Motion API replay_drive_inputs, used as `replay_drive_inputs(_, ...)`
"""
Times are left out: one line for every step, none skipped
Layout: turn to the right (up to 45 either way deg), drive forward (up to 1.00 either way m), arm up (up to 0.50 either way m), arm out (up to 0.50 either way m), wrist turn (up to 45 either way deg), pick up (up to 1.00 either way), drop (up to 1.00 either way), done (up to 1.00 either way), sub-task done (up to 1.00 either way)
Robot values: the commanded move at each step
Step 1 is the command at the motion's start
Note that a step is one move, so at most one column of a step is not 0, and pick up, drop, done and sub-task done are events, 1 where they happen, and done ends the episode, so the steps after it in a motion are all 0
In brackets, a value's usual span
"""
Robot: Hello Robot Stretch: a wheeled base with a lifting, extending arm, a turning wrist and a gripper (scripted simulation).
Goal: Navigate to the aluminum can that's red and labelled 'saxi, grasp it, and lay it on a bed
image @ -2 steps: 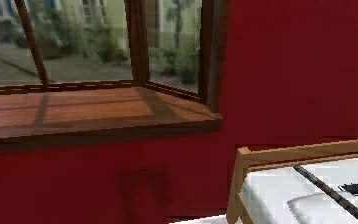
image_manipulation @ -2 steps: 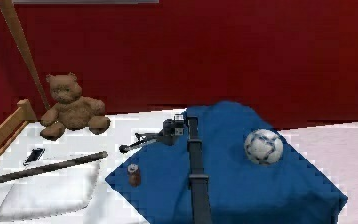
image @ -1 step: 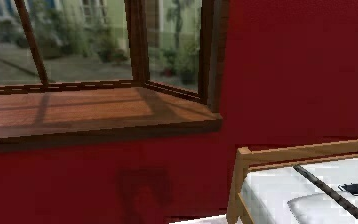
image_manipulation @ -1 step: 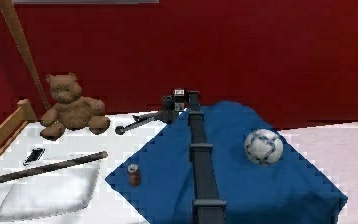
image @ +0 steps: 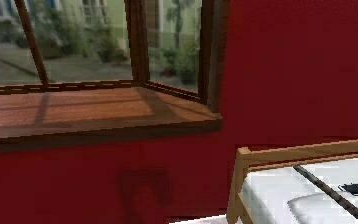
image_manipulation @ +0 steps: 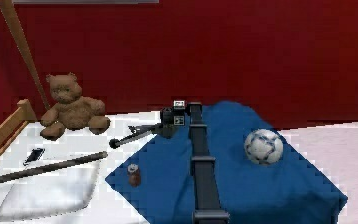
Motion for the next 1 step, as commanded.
replay_drive_inputs(0.0, 0.00, 0.00, 0.00, 0.0, 0.00, 0.00, 1.00, 0.00)
